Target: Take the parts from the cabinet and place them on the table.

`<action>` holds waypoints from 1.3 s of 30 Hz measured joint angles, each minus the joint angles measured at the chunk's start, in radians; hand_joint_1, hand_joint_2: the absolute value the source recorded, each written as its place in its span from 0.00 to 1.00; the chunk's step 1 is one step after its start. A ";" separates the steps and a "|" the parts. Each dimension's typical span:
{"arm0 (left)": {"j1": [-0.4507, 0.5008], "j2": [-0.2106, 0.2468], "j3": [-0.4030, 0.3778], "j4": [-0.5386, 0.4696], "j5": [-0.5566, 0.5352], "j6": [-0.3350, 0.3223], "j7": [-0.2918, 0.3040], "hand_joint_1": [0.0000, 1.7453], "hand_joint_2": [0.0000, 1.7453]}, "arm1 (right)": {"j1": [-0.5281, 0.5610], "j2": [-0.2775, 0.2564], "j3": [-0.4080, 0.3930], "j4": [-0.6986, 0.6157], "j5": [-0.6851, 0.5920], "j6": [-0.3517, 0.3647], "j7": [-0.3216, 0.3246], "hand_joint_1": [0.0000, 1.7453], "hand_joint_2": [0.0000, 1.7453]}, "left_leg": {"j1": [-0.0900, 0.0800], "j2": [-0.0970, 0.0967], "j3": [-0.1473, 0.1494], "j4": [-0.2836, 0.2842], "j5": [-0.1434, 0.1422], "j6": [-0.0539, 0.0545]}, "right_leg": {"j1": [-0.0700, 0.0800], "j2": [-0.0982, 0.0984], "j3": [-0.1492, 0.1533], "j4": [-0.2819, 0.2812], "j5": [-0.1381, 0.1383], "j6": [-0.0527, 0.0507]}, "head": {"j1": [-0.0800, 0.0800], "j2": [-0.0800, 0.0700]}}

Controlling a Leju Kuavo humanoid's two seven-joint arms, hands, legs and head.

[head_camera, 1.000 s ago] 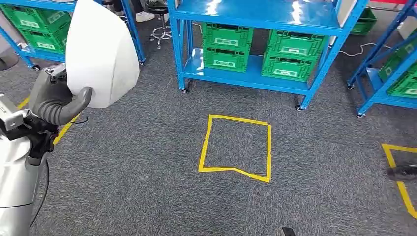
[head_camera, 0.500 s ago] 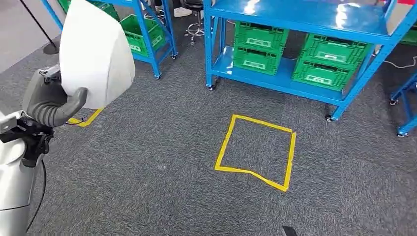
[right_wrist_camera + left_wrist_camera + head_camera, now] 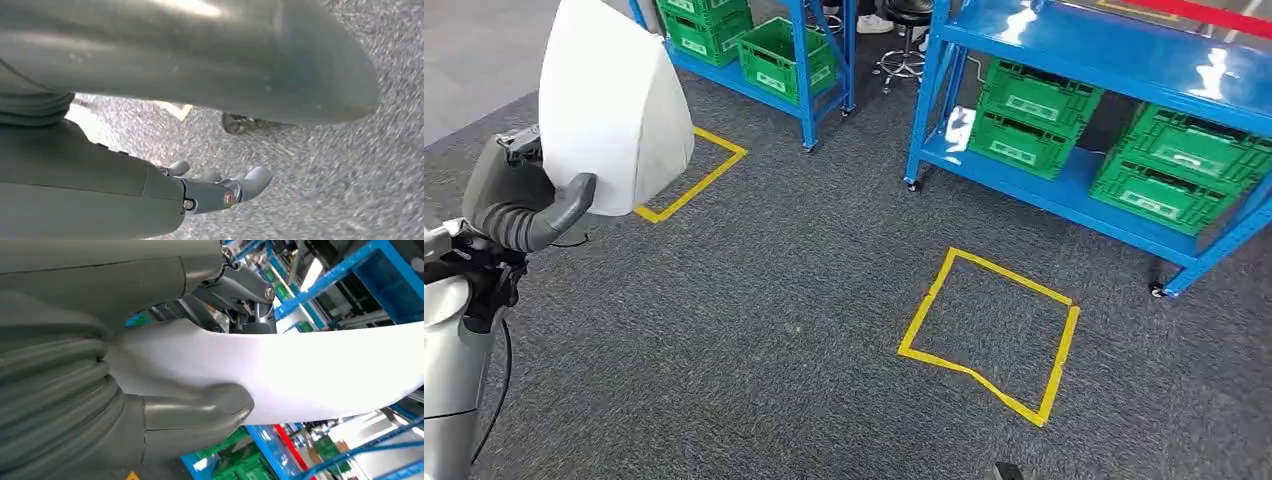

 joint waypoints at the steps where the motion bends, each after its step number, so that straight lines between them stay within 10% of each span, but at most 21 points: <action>1: -0.005 0.000 -0.001 0.003 0.000 0.000 0.000 1.00 1.00 | -0.001 0.000 0.000 0.000 0.000 0.000 0.000 0.00 0.00 | -0.001 -0.009 -0.004 0.003 0.000 -0.006 | -0.002 0.043 0.016 -0.037 -0.016 -0.004 | 0.000 0.000; 5: -0.020 0.005 -0.004 0.014 0.004 -0.001 -0.007 1.00 1.00 | -0.003 0.000 0.000 0.000 -0.001 0.000 -0.001 0.00 0.00 | 0.003 -0.050 -0.014 -0.007 0.012 -0.039 | 0.006 0.002 0.024 -0.047 -0.007 -0.021 | -0.001 0.000; 6: -0.020 0.008 -0.004 0.016 0.004 -0.001 -0.007 1.00 1.00 | -0.005 0.003 0.000 0.000 -0.001 0.000 -0.001 0.00 0.00 | 0.005 -0.039 -0.020 -0.001 0.009 -0.042 | -0.003 -0.015 0.026 -0.058 0.001 -0.032 | 0.000 0.000; 8: -0.033 0.013 -0.005 0.020 0.005 -0.001 -0.009 1.00 1.00 | -0.002 0.003 0.000 0.000 -0.001 -0.001 -0.002 0.00 0.00 | -0.004 0.049 -0.058 0.082 -0.044 -0.048 | 0.000 -0.031 0.028 -0.060 0.003 -0.043 | -0.012 0.000; 10: -0.032 0.013 -0.007 0.025 0.005 -0.001 -0.009 1.00 1.00 | 0.002 0.003 0.000 0.000 -0.001 -0.001 -0.002 0.00 0.00 | 0.001 0.075 -0.133 0.240 -0.113 -0.055 | 0.002 -0.057 0.027 -0.060 0.000 -0.047 | -0.012 0.000; 12: -0.029 0.013 -0.008 0.031 0.005 -0.001 -0.009 1.00 1.00 | 0.002 0.003 0.000 0.000 -0.001 -0.002 -0.002 0.00 0.00 | 0.003 0.079 -0.155 0.287 -0.114 -0.058 | 0.003 -0.080 0.028 -0.060 -0.002 -0.046 | -0.012 0.000; 14: -0.030 0.013 -0.008 0.034 0.006 -0.002 -0.012 1.00 1.00 | 0.001 0.004 0.000 0.000 -0.001 -0.002 -0.002 0.00 0.00 | 0.003 0.089 -0.088 0.165 -0.043 -0.055 | 0.003 -0.104 0.032 -0.060 -0.005 -0.044 | -0.012 0.000; 17: -0.038 0.020 -0.008 0.036 0.014 -0.002 -0.021 1.00 1.00 | 0.000 0.005 0.000 0.000 0.001 -0.002 -0.006 0.00 0.00 | -0.011 0.173 0.009 -0.011 0.001 -0.031 | 0.014 -0.132 0.041 -0.058 -0.016 -0.029 | -0.010 0.000; 21: -0.040 0.043 -0.008 0.042 0.019 -0.002 -0.030 1.00 1.00 | -0.002 0.005 0.000 0.000 0.002 -0.001 -0.009 0.00 0.00 | -0.006 0.120 0.005 -0.020 0.010 -0.008 | 0.016 -0.167 0.051 -0.066 -0.021 -0.008 | -0.008 0.000; 23: -0.044 0.043 -0.009 0.043 0.022 -0.002 -0.033 1.00 1.00 | -0.001 0.005 0.000 0.000 0.003 -0.001 -0.010 0.00 0.00 | -0.001 0.099 0.005 -0.025 0.014 -0.001 | 0.007 -0.067 0.019 0.009 -0.072 -0.002 | -0.006 0.000; 25: -0.042 0.043 -0.011 0.047 0.023 -0.002 -0.033 1.00 1.00 | 0.005 0.006 0.000 0.000 0.003 0.000 -0.006 0.00 0.00 | -0.002 0.074 0.002 -0.024 0.014 0.006 | 0.007 -0.041 -0.058 0.170 -0.144 0.000 | -0.005 0.000; 27: -0.040 0.043 -0.015 0.048 0.024 -0.001 -0.034 1.00 1.00 | 0.008 0.005 0.000 0.000 0.003 0.000 -0.004 0.00 0.00 | -0.002 0.044 0.000 -0.018 0.014 0.006 | 0.008 -0.036 -0.105 0.248 -0.150 0.001 | -0.004 0.000; 30: -0.040 0.049 -0.017 0.048 0.026 0.006 -0.036 1.00 1.00 | 0.008 0.005 0.000 0.000 0.004 0.000 -0.003 0.00 0.00 | 0.002 0.002 0.000 -0.006 0.009 -0.002 | 0.001 -0.023 -0.022 0.053 -0.024 -0.001 | -0.003 0.000; 31: -0.040 0.049 -0.017 0.048 0.027 0.008 -0.036 1.00 1.00 | 0.008 0.005 0.000 0.000 0.004 0.000 -0.003 0.00 0.00 | 0.003 -0.008 -0.002 0.000 0.006 -0.007 | -0.005 0.013 0.013 -0.031 -0.002 -0.002 | -0.003 0.000; 32: -0.041 0.050 -0.017 0.048 0.028 0.009 -0.039 1.00 1.00 | 0.008 0.006 0.000 0.000 0.005 0.000 -0.003 0.00 0.00 | -0.001 -0.021 -0.010 0.006 0.005 -0.016 | -0.002 0.040 0.021 -0.042 -0.018 0.000 | -0.003 0.000; 36: -0.040 0.066 -0.018 0.048 0.031 0.012 -0.039 1.00 1.00 | 0.004 0.006 0.000 0.000 0.007 0.001 -0.003 0.00 0.00 | 0.007 -0.061 -0.016 -0.008 0.019 -0.046 | 0.001 -0.006 0.027 -0.048 -0.007 -0.028 | -0.003 0.000; 39: -0.045 0.075 -0.018 0.045 0.033 0.014 -0.040 1.00 1.00 | 0.003 0.008 0.000 0.000 0.007 0.000 -0.003 0.00 0.00 | 0.001 0.056 -0.075 0.113 -0.055 -0.053 | 0.002 -0.039 0.029 -0.057 -0.001 -0.046 | -0.014 0.000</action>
